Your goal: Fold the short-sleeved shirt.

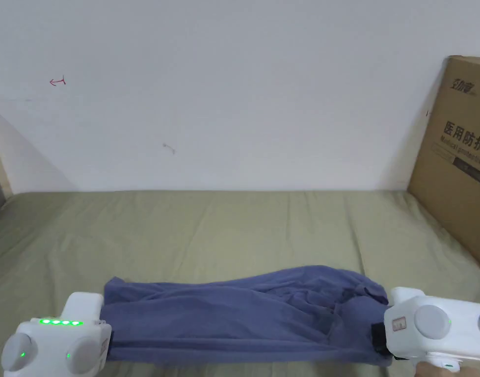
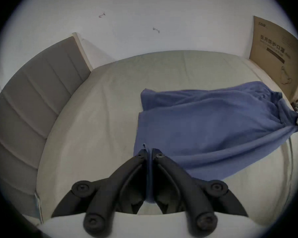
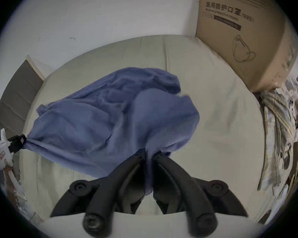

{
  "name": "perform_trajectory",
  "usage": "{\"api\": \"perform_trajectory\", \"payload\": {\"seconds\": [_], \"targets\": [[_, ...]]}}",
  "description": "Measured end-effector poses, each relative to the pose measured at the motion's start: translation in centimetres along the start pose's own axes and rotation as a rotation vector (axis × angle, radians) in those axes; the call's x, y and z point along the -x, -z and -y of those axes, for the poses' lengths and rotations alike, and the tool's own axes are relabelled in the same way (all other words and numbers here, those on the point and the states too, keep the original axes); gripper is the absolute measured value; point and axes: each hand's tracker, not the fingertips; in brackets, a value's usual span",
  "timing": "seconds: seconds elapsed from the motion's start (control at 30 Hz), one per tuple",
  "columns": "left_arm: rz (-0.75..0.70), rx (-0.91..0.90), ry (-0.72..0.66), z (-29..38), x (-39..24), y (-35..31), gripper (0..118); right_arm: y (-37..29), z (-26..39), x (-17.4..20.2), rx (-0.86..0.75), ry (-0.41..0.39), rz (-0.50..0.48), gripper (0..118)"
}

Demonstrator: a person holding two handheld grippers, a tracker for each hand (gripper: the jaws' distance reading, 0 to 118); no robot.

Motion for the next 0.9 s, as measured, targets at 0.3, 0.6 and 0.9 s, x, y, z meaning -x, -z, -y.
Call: {"api": "perform_trajectory", "payload": {"seconds": [0.3,0.6,0.9], "targets": [[-0.006,0.009,0.041,14.7,3.2,-14.3,3,-10.0,17.3,-1.2,-0.008,0.008,-0.045,7],[-0.006,0.083,0.087,26.5,4.3,-20.8,3,-15.1,30.1,-2.5,0.032,0.063,-0.041,7],[0.08,0.051,-0.025,28.4,4.8,-22.6,109,-16.6,31.5,-1.9,-0.02,0.008,0.013,69]]}}
